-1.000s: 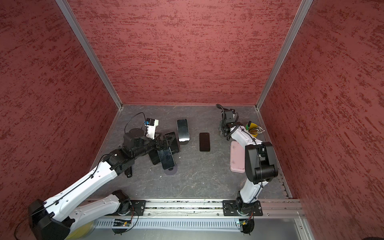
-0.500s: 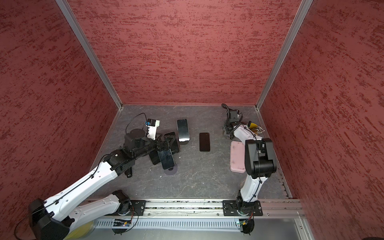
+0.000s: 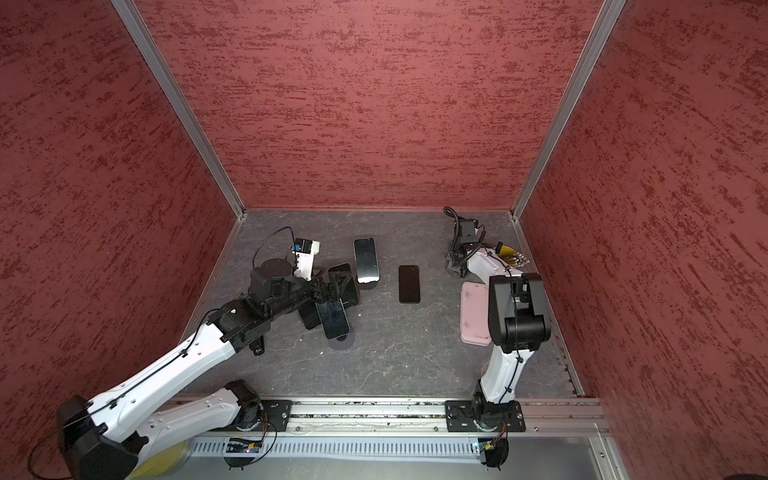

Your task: Remove the phone from the phone stand

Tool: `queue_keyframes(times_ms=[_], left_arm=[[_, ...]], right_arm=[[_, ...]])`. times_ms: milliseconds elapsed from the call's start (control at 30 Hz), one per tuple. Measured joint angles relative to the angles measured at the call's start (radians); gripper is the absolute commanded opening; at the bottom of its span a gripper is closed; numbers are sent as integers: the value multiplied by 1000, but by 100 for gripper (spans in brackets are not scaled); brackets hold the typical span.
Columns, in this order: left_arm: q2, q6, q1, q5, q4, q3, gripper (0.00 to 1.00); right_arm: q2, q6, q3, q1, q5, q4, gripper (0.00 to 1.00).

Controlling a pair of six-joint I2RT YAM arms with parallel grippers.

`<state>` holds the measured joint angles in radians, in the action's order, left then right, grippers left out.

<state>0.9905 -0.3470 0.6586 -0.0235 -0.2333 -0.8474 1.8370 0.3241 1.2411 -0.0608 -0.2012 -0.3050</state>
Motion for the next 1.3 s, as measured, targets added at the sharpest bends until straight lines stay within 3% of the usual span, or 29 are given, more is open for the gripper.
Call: queue_keyframes(times_ms=[733, 1300], left_arm=[[-47, -41, 20, 152, -159, -11, 99], [-33, -143, 56, 330, -320, -97, 100]], right_arm=[[19, -15, 33, 1, 0, -14, 99], [-172, -30, 38, 1, 32, -40, 99]])
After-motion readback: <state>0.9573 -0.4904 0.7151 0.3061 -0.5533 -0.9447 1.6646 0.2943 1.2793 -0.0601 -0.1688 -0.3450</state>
